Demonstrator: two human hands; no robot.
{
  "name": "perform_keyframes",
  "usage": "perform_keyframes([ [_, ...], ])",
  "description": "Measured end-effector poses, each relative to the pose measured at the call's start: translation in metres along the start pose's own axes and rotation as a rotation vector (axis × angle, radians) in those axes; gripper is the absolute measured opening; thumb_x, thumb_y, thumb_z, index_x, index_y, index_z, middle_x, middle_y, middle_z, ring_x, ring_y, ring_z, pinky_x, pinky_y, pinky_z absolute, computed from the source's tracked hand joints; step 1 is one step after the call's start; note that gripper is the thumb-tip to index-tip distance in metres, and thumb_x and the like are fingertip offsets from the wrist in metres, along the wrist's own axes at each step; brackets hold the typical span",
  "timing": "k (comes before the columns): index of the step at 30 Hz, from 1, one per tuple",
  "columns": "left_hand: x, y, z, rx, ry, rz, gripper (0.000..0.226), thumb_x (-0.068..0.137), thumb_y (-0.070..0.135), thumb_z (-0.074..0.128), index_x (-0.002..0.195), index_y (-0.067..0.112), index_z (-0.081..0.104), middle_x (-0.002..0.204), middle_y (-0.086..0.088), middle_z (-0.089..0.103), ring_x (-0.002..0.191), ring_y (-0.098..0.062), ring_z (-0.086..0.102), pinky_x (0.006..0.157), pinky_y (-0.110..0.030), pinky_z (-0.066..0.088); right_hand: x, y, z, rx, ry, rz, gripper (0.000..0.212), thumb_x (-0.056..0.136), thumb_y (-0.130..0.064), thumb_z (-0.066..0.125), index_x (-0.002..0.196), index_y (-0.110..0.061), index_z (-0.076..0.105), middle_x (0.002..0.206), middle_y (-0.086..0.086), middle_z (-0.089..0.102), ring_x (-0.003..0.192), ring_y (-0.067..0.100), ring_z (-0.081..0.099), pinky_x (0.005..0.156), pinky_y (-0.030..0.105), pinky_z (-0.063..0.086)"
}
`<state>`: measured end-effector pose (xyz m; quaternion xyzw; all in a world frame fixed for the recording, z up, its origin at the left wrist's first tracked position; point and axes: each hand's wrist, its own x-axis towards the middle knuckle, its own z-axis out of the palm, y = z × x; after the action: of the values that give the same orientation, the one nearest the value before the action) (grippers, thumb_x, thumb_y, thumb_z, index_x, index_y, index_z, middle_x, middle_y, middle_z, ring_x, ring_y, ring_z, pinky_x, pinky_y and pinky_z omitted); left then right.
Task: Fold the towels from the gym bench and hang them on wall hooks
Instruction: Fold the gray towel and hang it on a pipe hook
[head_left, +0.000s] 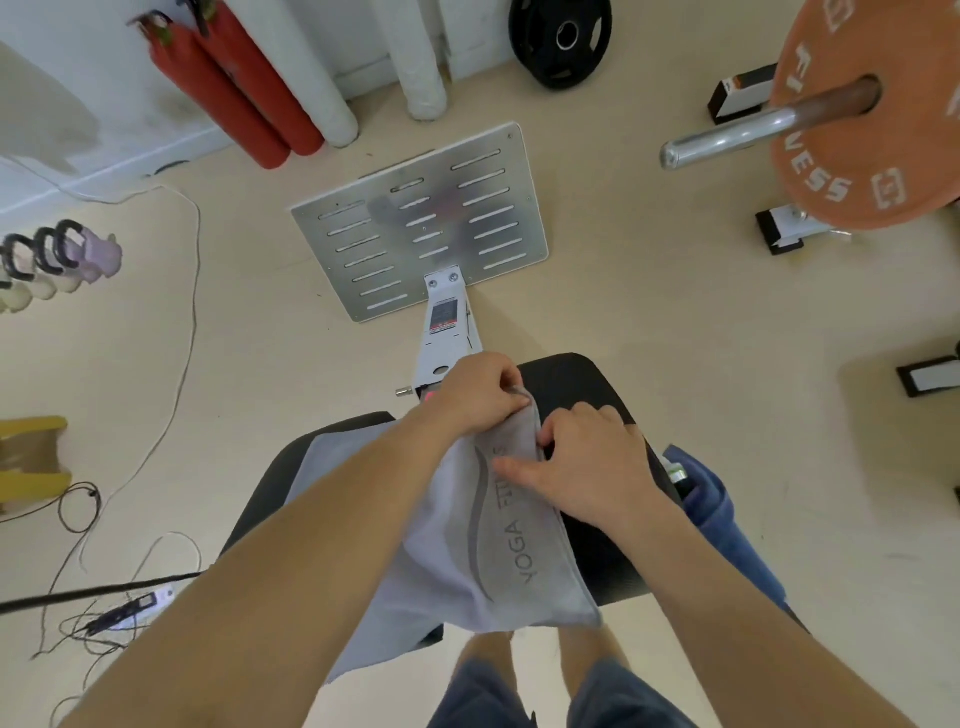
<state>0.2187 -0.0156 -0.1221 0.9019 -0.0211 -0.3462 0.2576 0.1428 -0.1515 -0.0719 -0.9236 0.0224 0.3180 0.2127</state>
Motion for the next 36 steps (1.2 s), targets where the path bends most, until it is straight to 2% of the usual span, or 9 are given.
perform_keyframes([
  [4,-0.019,0.001,-0.025,-0.229,0.059,0.006,0.011,0.084,0.014,0.067,0.08,0.016,0.057,0.07,0.002,0.064,0.058,-0.014,0.061,0.059,-0.024,0.048,-0.001,-0.005,0.006,-0.054,0.002,0.046,0.079,0.066,-0.079,0.056,0.117,-0.019,0.052,0.117,0.003,0.049,0.114,0.026,0.046,0.094,0.043,0.036],
  [6,-0.033,-0.002,-0.048,-0.338,0.087,0.0,0.011,0.085,0.008,0.067,0.082,0.011,0.057,0.065,-0.001,0.064,0.048,-0.015,0.06,0.05,-0.024,0.048,-0.005,-0.006,0.009,0.007,0.007,-0.005,0.062,0.072,-0.067,0.061,0.115,-0.023,0.052,0.112,-0.003,0.054,0.108,0.022,0.051,0.092,0.043,0.036],
  [10,-0.068,-0.013,-0.098,-0.431,0.165,0.035,0.019,0.087,0.007,0.065,0.076,0.013,0.051,0.063,-0.004,0.061,0.041,-0.01,0.058,0.045,-0.022,0.049,-0.026,-0.012,0.003,0.476,-0.034,-0.104,0.014,0.085,-0.034,0.064,0.095,-0.023,0.06,0.083,-0.004,0.065,0.077,0.015,0.059,0.076,0.034,0.046],
  [15,-0.126,-0.044,-0.158,-0.5,0.321,0.064,0.019,0.09,0.015,0.063,0.077,0.016,0.049,0.065,-0.01,0.061,0.042,-0.014,0.061,0.043,-0.022,0.05,-0.061,-0.025,-0.007,0.397,-0.035,-0.163,0.005,0.084,-0.018,0.064,0.082,-0.021,0.06,0.072,0.001,0.055,0.066,0.012,0.045,0.066,0.028,0.039],
  [21,-0.201,-0.068,-0.218,-0.653,0.575,0.252,0.024,0.092,0.006,0.059,0.076,0.018,0.046,0.062,-0.002,0.064,0.051,-0.006,0.064,0.054,-0.02,0.055,-0.079,-0.079,-0.094,0.179,0.474,-0.243,0.027,0.091,-0.018,0.056,0.064,-0.019,0.055,0.064,0.0,0.051,0.066,0.02,0.048,0.055,0.024,0.032],
  [26,-0.252,-0.079,-0.245,-0.702,0.672,0.357,0.026,0.09,0.003,0.06,0.075,0.02,0.048,0.068,-0.001,0.066,0.063,-0.005,0.067,0.07,-0.023,0.058,-0.105,-0.118,-0.15,-0.191,0.784,-0.494,0.016,0.091,-0.014,0.054,0.078,-0.017,0.063,0.071,-0.005,0.046,0.07,0.022,0.047,0.063,0.031,0.021],
  [28,-0.266,-0.087,-0.235,-0.688,0.656,0.33,0.024,0.09,0.003,0.06,0.075,0.018,0.047,0.062,0.003,0.068,0.064,-0.007,0.068,0.071,-0.024,0.058,-0.111,-0.112,-0.146,-0.344,0.853,-0.573,0.014,0.087,-0.017,0.054,0.081,-0.017,0.067,0.069,-0.004,0.05,0.069,0.028,0.053,0.063,0.033,0.028],
  [33,-0.278,-0.125,-0.158,-0.594,0.512,0.143,0.026,0.086,0.004,0.063,0.072,0.02,0.049,0.073,-0.008,0.07,0.079,-0.027,0.069,0.075,-0.036,0.056,-0.108,-0.058,-0.079,-0.444,0.595,-0.59,0.005,0.082,-0.016,0.065,0.081,-0.019,0.07,0.075,-0.001,0.063,0.068,0.027,0.061,0.061,0.039,0.048],
  [36,-0.289,-0.153,-0.1,-0.508,0.361,0.05,0.027,0.085,0.011,0.065,0.069,0.023,0.047,0.063,-0.004,0.065,0.063,-0.019,0.059,0.065,-0.024,0.048,-0.114,-0.022,-0.027,-0.495,0.38,-0.505,0.013,0.077,-0.012,0.07,0.08,-0.024,0.07,0.079,-0.004,0.064,0.072,0.024,0.062,0.061,0.035,0.044],
])
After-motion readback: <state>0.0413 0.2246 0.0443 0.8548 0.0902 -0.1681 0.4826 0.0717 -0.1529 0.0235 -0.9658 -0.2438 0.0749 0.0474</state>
